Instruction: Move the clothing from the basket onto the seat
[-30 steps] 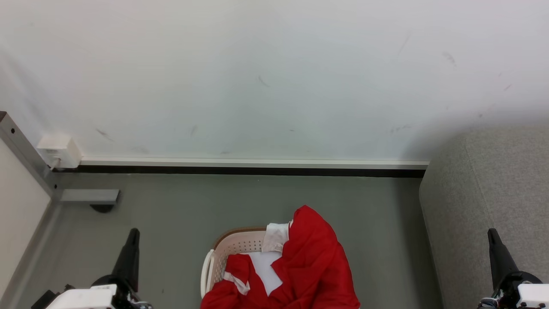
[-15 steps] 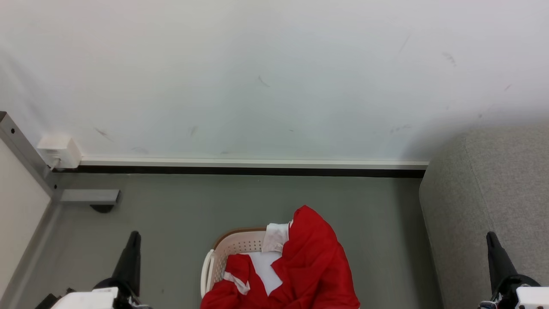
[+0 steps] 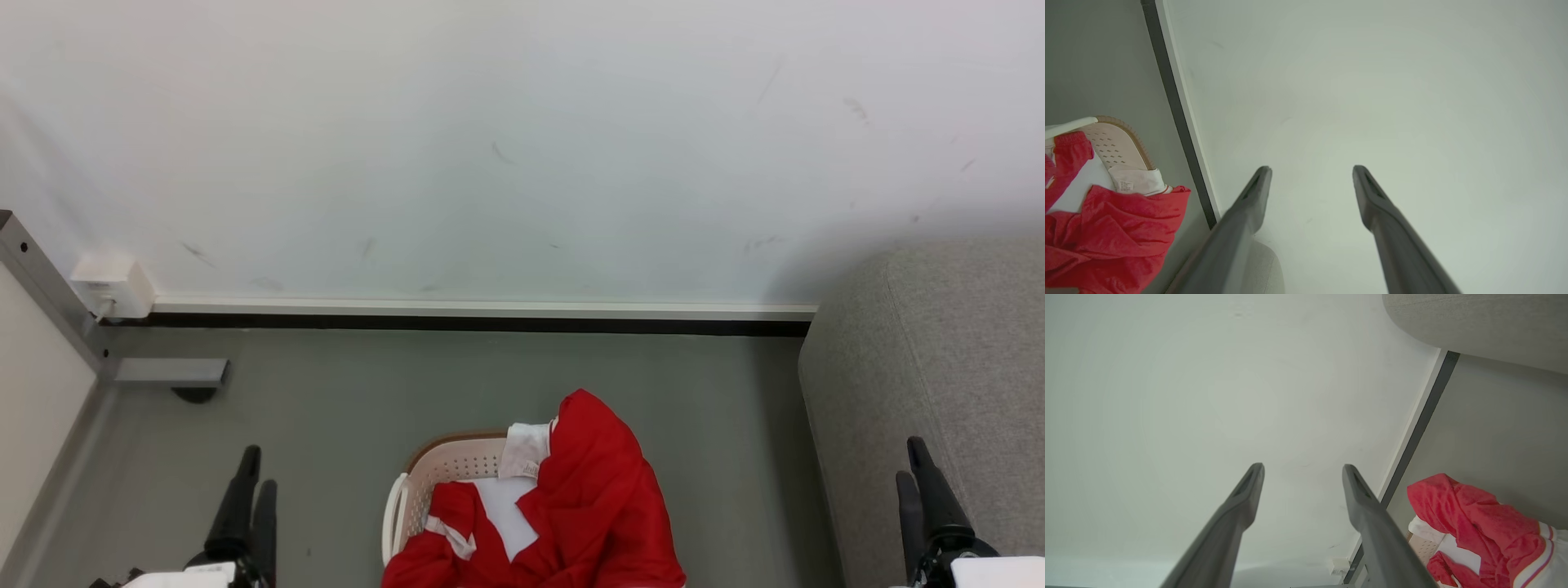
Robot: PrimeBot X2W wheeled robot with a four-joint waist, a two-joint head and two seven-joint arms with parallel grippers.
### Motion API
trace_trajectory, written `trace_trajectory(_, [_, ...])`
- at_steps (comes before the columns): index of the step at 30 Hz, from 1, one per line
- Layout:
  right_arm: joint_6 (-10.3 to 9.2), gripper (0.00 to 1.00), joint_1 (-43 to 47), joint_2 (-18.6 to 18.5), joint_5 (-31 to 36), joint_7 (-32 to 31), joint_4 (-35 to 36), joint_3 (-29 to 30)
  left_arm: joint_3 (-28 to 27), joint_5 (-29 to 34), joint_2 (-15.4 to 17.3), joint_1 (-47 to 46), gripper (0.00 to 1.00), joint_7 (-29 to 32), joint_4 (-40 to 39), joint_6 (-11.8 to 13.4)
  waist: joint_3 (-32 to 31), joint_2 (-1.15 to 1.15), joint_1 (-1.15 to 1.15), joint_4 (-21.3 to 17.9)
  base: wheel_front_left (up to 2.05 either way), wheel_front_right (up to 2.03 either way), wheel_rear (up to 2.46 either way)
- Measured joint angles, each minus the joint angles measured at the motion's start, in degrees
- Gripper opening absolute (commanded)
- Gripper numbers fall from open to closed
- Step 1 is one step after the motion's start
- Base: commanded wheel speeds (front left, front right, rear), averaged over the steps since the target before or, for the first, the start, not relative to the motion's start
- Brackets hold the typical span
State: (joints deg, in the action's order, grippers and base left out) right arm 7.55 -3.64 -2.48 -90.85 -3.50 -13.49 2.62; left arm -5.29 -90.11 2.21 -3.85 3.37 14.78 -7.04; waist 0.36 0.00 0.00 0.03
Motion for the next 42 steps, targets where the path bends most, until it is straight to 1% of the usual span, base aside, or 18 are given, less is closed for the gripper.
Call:
trace_trajectory(5, [0.00, 1.00, 0.0, -0.8, 1.8, 1.3, 1.1, -0.8, 0.0, 2.8, 0.0, 0.0, 1.00, -1.3, -1.3, 0.0, 0.0, 0.00, 0.00, 0.0, 0.00, 0.00, 0.00])
trace_trajectory(10, [0.00, 1.00, -0.1, -0.8, 4.4, 2.6, 2.3, -1.5, 0.1, 5.2, 0.0, -0.1, 1.00, -2.4, -2.6, 0.0, 0.1, 0.00, 0.00, 0.0, 0.00, 0.00, 0.00])
trace_trajectory(21, [0.00, 1.00, -0.5, -1.3, 13.6, 5.1, 4.1, -4.0, 0.8, 16.4, 0.0, -0.1, 1.00, -5.0, -4.3, 0.0, 0.1, 0.00, 0.00, -0.1, 0.00, 0.00, 0.00])
trace_trajectory(26, [0.00, 1.00, -0.7, -1.5, 18.1, 6.1, 4.6, -5.1, 1.1, 22.8, 0.0, -0.1, 1.00, -5.9, -5.2, 0.0, 0.2, 0.00, 0.00, -0.1, 0.00, 0.00, 0.00])
trace_trajectory(27, [0.00, 1.00, -0.7, -1.5, 18.1, 6.1, 4.6, -5.1, 1.1, 22.8, 0.0, -0.1, 1.00, -5.9, -5.2, 0.0, 0.2, 0.00, 0.00, -0.1, 0.00, 0.00, 0.00])
trace_trajectory(29, [0.00, 1.00, -0.8, -1.5, 20.1, 6.5, 4.9, -5.7, 1.3, 25.9, 0.1, -0.1, 1.00, -6.4, -5.9, 0.0, 0.2, 0.00, 0.00, -0.1, 0.00, 0.00, 0.00])
trace_trajectory(32, [0.00, 1.00, -0.9, -1.7, 22.8, 7.1, 5.6, -6.3, 1.9, 30.4, 0.1, -0.2, 1.00, -7.0, -6.6, 0.6, 0.2, 0.00, 0.00, -0.1, 0.00, 0.00, 0.00])
trace_trajectory(42, [0.00, 1.00, -1.0, -2.8, 31.9, 8.9, 6.8, -9.2, 4.1, 43.3, 0.1, -0.1, 1.00, -8.6, -8.0, 3.9, 0.2, 0.00, 0.00, -0.1, 0.00, 0.00, 0.00])
